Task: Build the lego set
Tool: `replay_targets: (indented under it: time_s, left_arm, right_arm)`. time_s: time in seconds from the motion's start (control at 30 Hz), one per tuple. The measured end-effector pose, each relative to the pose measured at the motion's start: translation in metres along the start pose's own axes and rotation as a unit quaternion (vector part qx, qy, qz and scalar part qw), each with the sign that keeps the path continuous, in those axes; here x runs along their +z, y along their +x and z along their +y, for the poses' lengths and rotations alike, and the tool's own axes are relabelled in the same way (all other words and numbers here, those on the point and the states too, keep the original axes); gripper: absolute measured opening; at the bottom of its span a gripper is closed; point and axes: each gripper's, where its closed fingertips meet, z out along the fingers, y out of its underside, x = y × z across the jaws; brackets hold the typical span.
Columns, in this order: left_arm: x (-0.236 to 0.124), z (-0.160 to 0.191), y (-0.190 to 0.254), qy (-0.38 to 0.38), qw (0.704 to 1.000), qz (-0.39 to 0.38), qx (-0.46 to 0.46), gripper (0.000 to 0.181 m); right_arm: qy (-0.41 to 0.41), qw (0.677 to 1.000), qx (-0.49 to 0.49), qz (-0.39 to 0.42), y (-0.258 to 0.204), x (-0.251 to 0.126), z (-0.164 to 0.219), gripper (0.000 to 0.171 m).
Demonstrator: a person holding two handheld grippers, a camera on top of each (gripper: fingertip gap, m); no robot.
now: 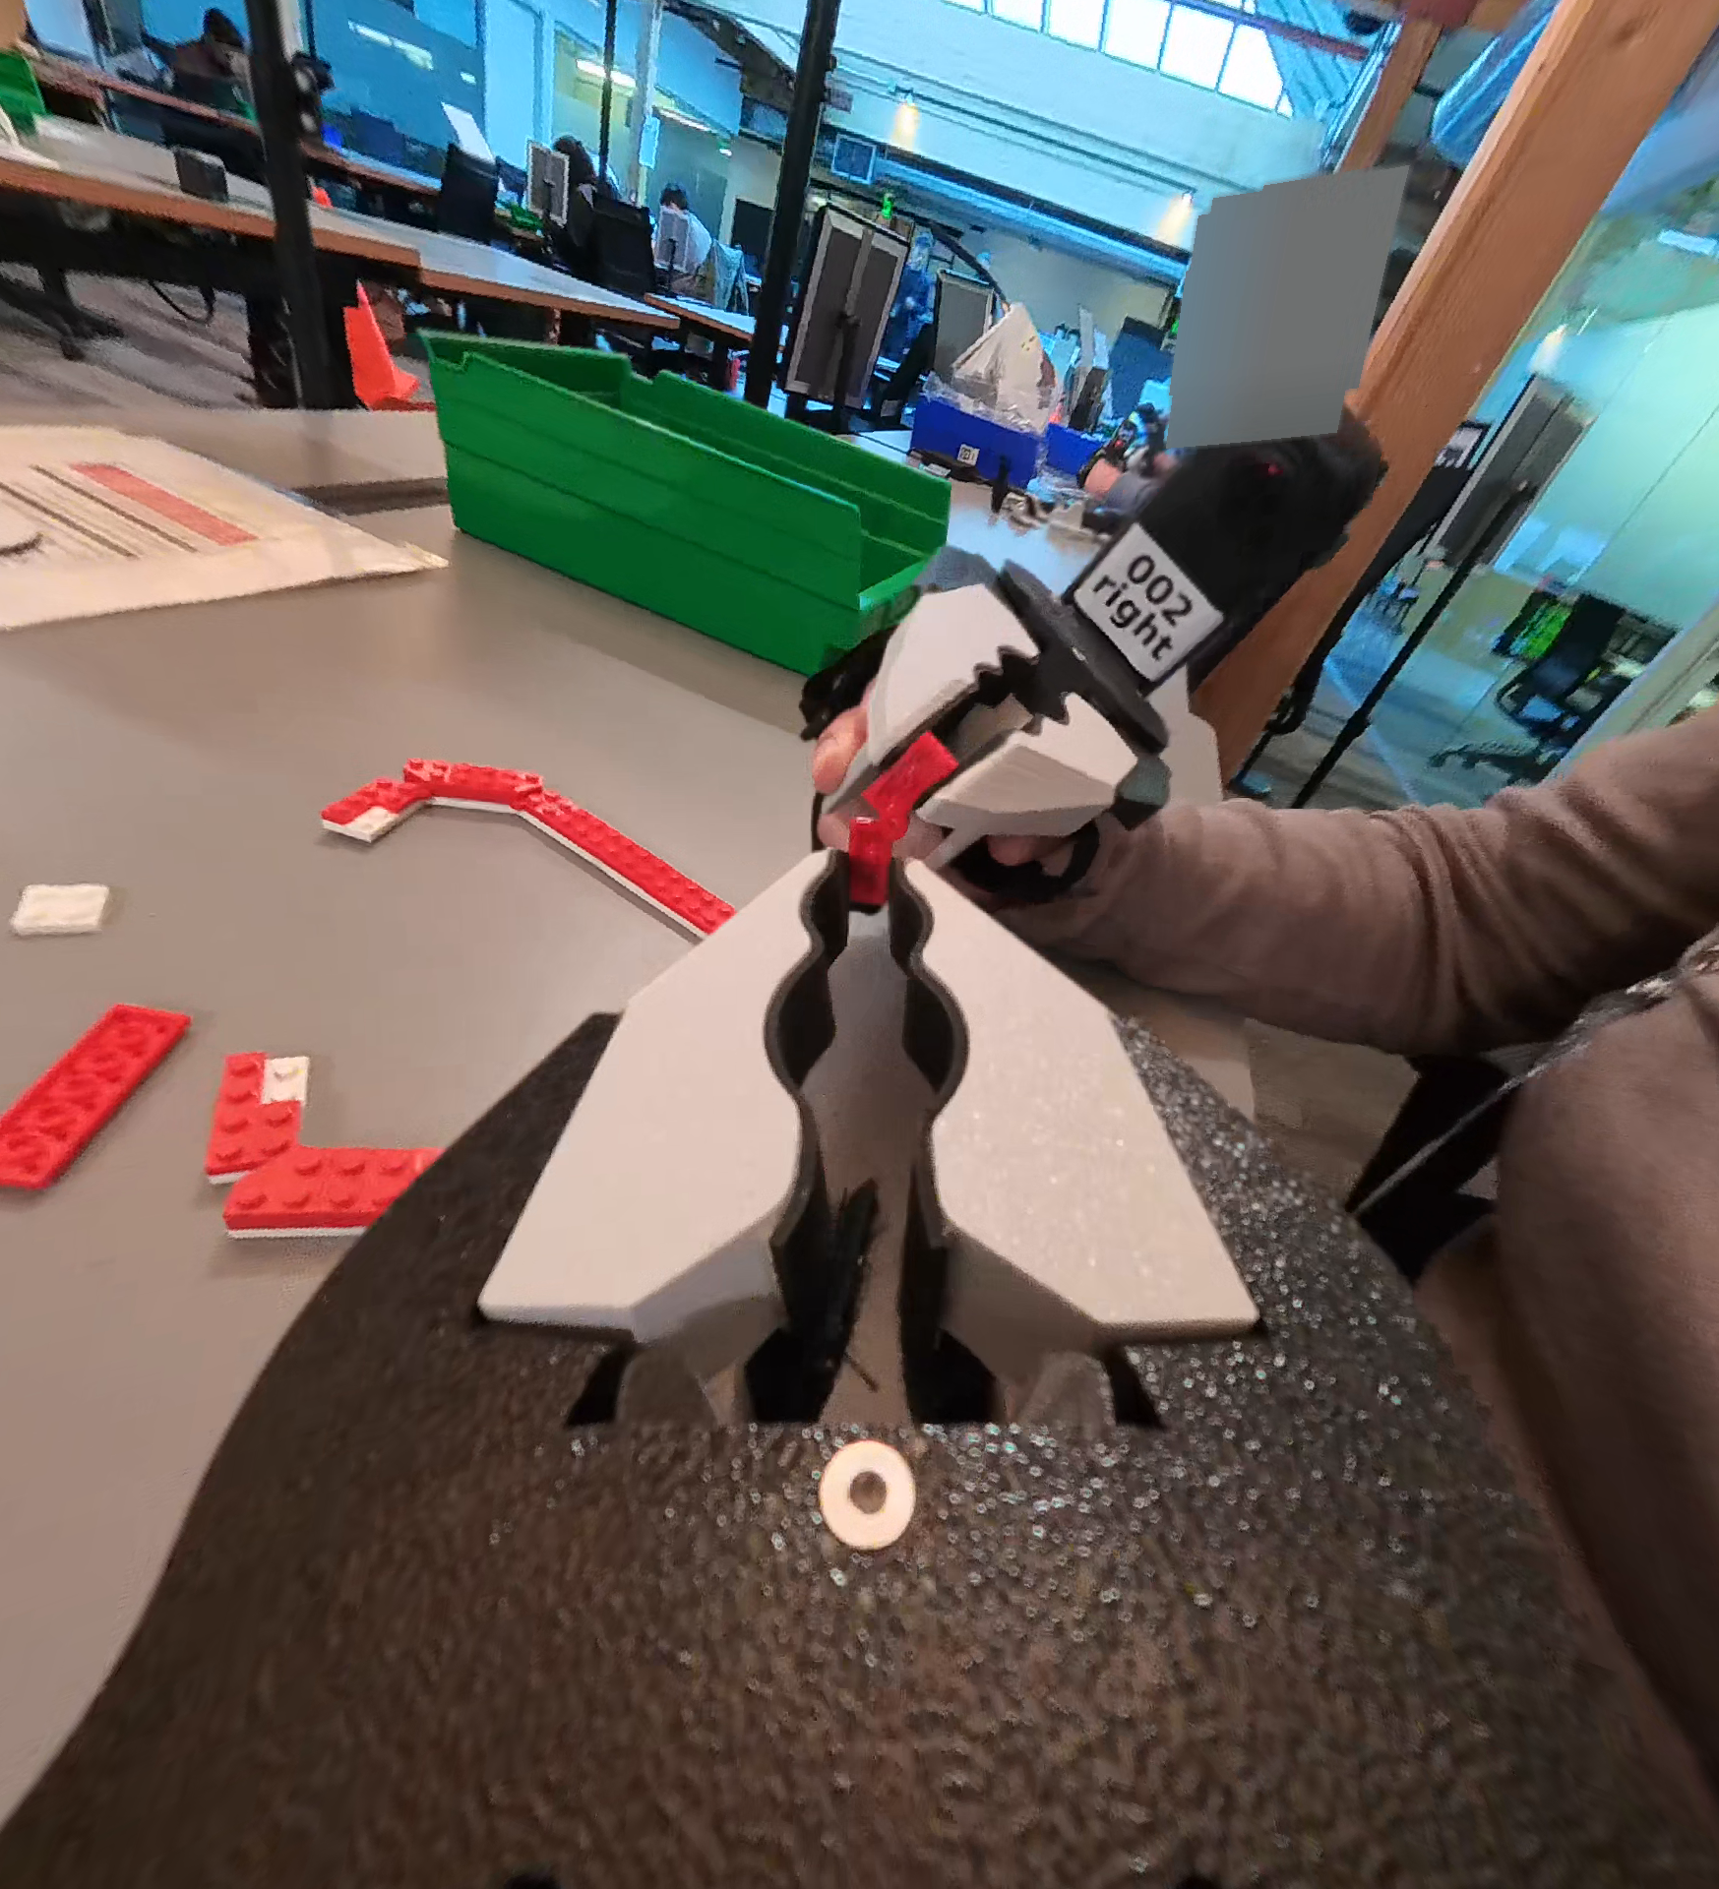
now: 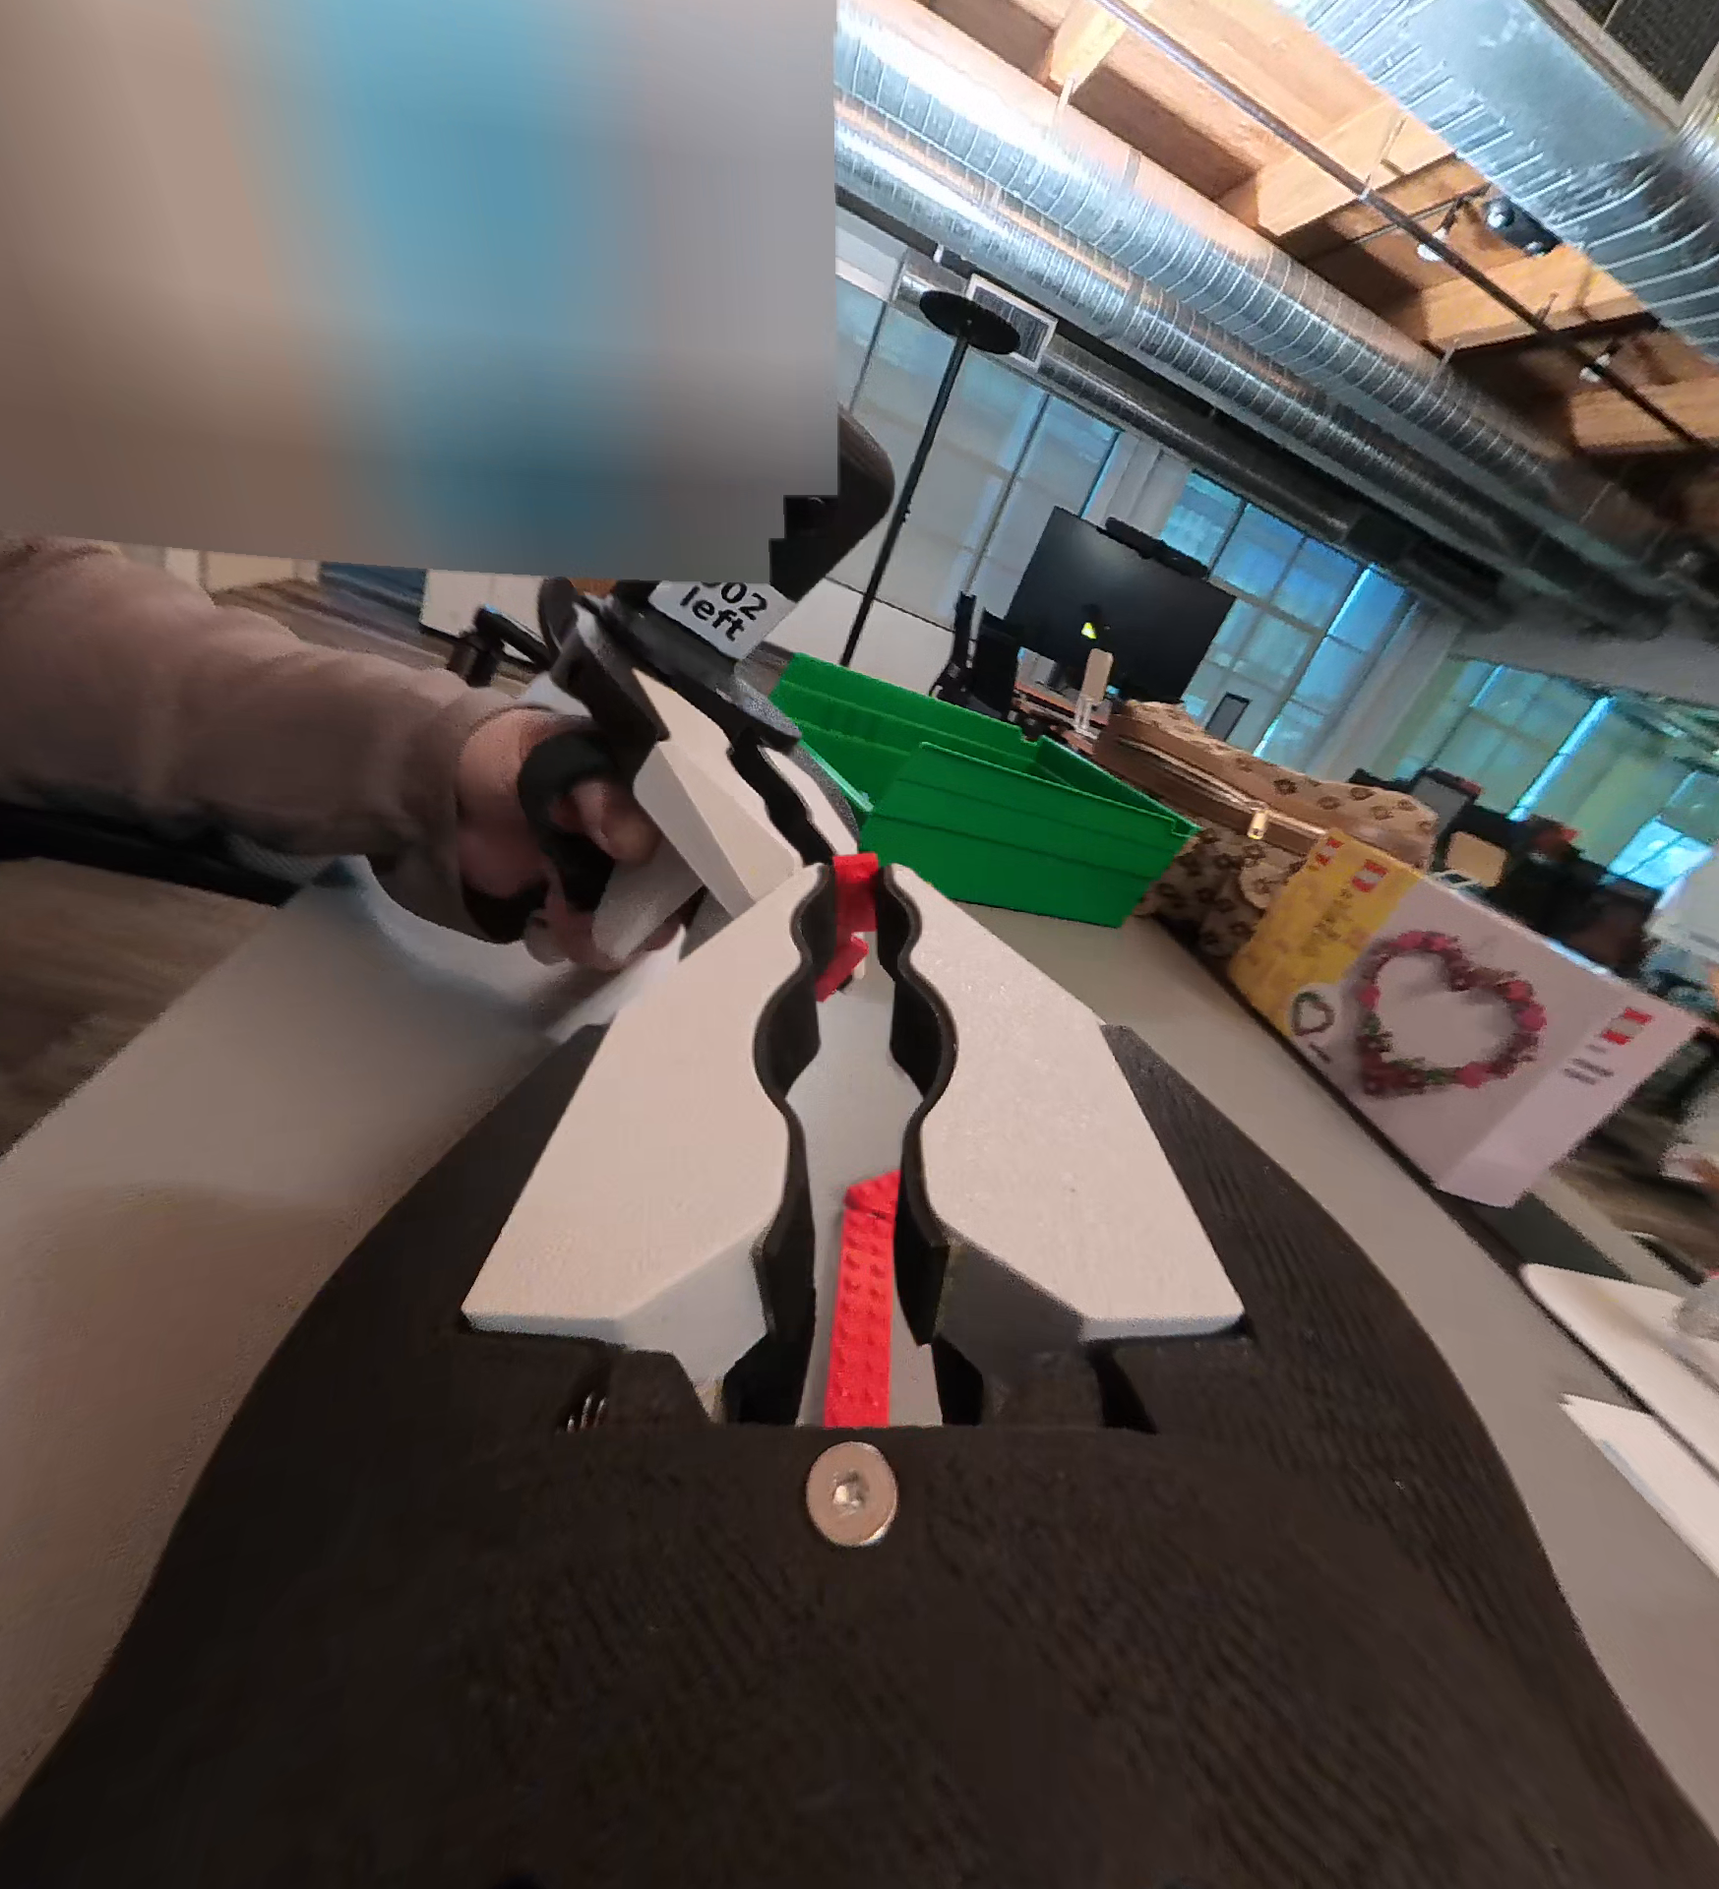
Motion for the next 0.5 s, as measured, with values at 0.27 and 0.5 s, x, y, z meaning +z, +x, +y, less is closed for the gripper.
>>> replay_targets:
  time_s: [0.27,0.5]
  left_arm:
    - [-0.0007,0.0008,-0.0001,0.018,0.991,0.053,-0.121,0.006]
    - [-0.0021,0.0019,0.0005,0.024,0.977,0.093,-0.192,0.005]
  right_arm:
    - [-0.034,0.990,-0.129,0.037,-0.0009,0.0034,0.0022,0.006]
    - [-0.066,0.970,-0.226,0.057,-0.0028,0.0066,0.0050,0.006]
